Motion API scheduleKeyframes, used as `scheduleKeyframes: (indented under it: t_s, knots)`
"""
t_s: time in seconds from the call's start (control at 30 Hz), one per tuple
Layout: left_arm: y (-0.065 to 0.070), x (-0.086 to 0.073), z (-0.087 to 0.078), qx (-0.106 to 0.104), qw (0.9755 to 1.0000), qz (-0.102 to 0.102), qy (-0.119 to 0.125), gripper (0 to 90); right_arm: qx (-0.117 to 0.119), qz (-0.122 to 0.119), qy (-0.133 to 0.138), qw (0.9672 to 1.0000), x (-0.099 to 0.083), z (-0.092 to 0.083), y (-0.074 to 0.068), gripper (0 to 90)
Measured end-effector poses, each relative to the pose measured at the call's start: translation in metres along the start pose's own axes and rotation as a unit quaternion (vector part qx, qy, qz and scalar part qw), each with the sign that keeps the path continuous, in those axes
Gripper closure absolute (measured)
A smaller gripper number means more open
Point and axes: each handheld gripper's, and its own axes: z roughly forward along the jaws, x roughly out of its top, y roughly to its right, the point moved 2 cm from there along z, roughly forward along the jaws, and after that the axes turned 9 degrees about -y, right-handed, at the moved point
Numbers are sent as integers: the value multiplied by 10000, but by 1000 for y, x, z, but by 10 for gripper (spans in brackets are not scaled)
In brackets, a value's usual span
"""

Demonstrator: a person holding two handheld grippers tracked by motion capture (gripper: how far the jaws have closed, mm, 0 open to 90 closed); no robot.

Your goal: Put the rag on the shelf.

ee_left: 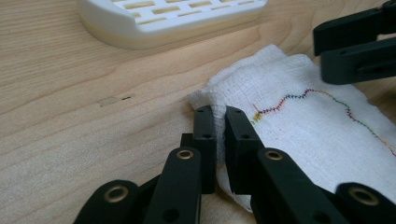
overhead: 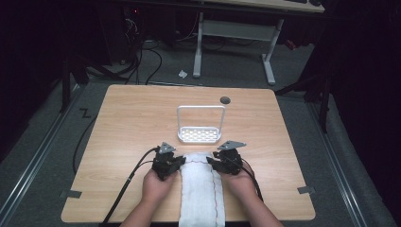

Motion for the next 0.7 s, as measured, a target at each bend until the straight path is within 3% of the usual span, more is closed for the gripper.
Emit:
scheduleKeyframes:
  t_s: [0.1, 0.2, 0.47, 0.7]
  knots:
    - [-1, 0, 0, -48, 10000, -23, -7, 837, 47, 19, 25, 10000, -2, 6, 1, 631]
    - [-2, 0, 0, -81, 10000, -55, -5, 835, -62, -52, -33, 10000, -4, 7, -1, 631]
    - [-1, -1, 0, -87, 10000, -41, 0, 836, 196, 132, 26, 9997, -9, 7, 6, 642]
    - [-1, -1, 0, -85, 9999, -79, -1, 821, 340, 77, 53, 9994, -10, 8, 3, 767]
